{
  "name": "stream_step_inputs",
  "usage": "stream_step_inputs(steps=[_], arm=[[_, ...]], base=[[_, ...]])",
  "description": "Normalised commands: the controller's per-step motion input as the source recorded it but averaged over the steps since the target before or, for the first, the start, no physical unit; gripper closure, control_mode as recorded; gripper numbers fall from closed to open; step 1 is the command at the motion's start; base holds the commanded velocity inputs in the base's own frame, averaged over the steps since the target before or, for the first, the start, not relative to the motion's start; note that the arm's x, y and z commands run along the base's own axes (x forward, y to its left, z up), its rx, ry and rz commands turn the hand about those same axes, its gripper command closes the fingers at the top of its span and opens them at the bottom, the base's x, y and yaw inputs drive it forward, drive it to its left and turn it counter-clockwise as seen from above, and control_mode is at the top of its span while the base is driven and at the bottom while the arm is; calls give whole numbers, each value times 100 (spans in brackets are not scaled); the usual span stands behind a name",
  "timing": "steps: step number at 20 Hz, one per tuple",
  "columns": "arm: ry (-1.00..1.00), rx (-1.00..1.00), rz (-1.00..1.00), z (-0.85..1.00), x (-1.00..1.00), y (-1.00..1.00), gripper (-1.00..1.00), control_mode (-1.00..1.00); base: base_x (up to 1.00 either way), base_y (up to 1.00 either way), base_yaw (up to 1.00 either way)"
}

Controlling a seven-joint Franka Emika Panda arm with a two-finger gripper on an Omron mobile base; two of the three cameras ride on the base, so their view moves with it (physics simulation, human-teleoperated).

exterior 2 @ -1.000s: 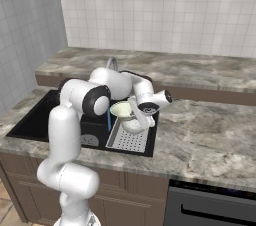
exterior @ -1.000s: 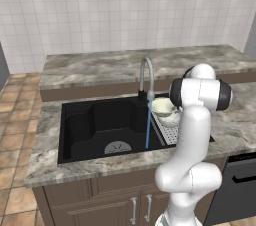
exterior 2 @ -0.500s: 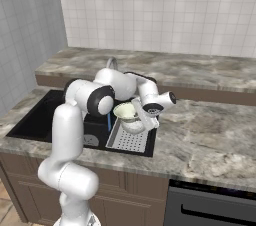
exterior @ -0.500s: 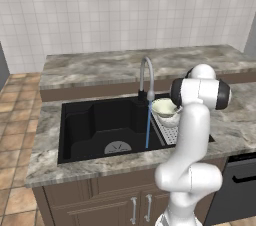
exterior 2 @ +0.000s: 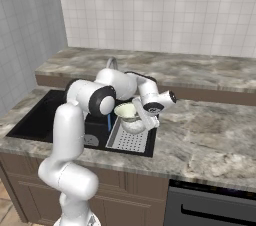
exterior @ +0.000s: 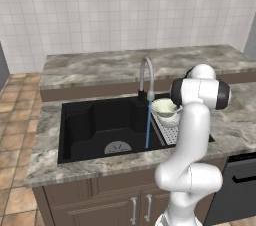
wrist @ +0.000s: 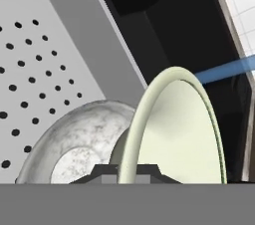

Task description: Rinse each bowl for a few seconds and place them down in the sink or on the counter.

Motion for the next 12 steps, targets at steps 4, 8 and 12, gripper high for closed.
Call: stream_step_inputs(steps=[4, 8, 12], arm=[[0, -3, 1, -22, 3, -14, 100, -100], [0, -2, 2, -21, 2, -19, 100, -100], [-1, -1, 3, -16, 1, -27, 100, -100]], base=[[0, 0, 0], [0, 0, 0], [0, 0, 0]])
